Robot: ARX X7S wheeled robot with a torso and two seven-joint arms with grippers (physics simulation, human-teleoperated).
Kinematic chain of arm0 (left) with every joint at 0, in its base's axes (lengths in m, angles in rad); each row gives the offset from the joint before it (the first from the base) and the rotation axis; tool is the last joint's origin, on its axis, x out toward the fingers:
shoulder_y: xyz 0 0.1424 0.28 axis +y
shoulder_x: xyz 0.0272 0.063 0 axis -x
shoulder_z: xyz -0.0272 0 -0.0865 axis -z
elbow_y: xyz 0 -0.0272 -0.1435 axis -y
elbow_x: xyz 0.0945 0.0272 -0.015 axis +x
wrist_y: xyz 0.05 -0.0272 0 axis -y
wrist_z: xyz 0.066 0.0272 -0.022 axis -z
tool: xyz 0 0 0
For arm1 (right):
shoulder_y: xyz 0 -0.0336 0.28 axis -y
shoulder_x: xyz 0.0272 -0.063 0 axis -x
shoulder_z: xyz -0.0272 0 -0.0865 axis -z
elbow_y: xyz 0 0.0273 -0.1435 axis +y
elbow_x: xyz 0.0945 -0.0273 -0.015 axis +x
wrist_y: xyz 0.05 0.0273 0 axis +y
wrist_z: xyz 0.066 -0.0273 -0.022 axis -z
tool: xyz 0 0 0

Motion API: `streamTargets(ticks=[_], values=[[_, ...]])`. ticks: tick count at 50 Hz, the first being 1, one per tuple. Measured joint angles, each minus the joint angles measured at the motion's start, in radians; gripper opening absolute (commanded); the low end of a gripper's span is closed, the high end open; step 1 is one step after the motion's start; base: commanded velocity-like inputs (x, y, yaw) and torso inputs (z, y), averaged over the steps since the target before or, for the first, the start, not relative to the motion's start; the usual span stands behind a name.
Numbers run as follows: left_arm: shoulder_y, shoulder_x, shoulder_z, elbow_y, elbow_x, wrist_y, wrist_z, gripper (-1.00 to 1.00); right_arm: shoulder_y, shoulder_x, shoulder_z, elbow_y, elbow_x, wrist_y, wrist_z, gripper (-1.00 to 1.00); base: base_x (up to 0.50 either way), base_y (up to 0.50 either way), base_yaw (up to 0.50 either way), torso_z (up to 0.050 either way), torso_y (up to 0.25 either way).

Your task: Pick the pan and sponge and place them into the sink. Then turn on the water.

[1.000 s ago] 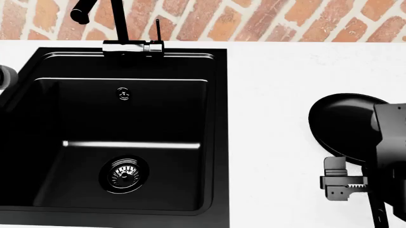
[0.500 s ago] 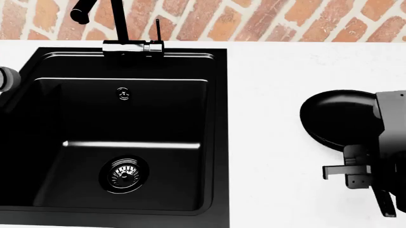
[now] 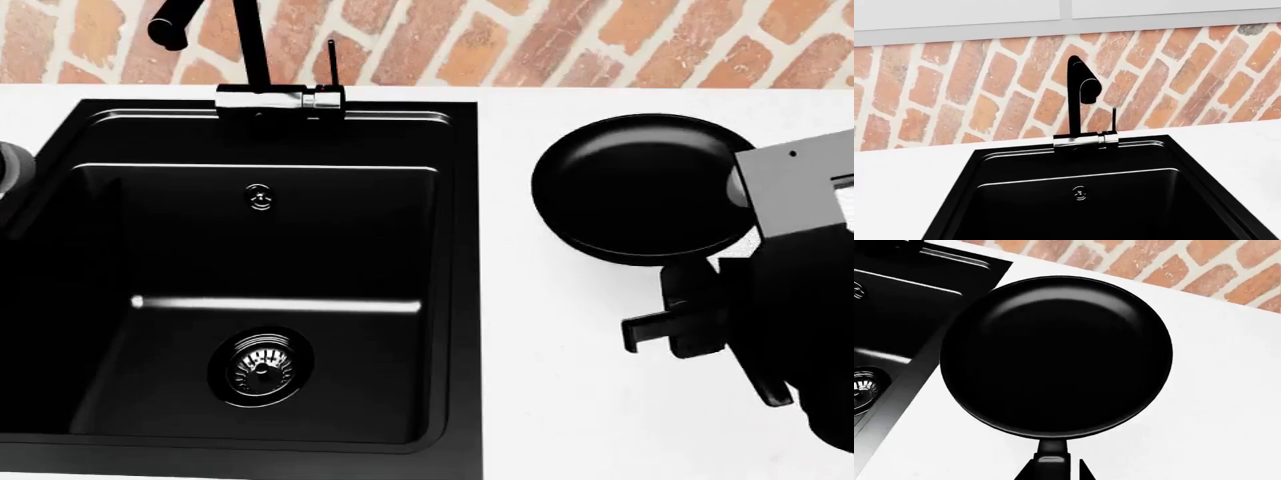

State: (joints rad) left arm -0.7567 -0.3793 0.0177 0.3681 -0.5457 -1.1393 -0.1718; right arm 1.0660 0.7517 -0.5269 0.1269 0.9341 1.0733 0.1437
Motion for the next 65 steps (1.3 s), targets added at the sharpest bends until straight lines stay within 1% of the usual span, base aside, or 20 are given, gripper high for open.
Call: streamTargets(ticks=[18,37,65], values=[[0.004,-0.009,-0.003,-0.002,-0.006,0.006,-0.001,1.0,-0.049,0.025,-0.029,-0.086,-0.046,-0.122,-0.047,-1.0,0.0,0.0,0.0,0.0,0.002],[0.017,-0.015,-0.006,-0.006,-0.009,0.019,-0.004,1.0,-0.083,0.042,-0.048,-0.131,-0.068,-0.173,-0.062,-1.0,0.01,0.25,0.0,0.001,0.002],[0.026,-0.024,0.001,-0.013,-0.011,0.045,-0.001,1.0,-0.113,0.058,-0.054,-0.161,-0.085,-0.213,-0.055,-1.0,0.27,0.21,0.0,0.0,0.002]])
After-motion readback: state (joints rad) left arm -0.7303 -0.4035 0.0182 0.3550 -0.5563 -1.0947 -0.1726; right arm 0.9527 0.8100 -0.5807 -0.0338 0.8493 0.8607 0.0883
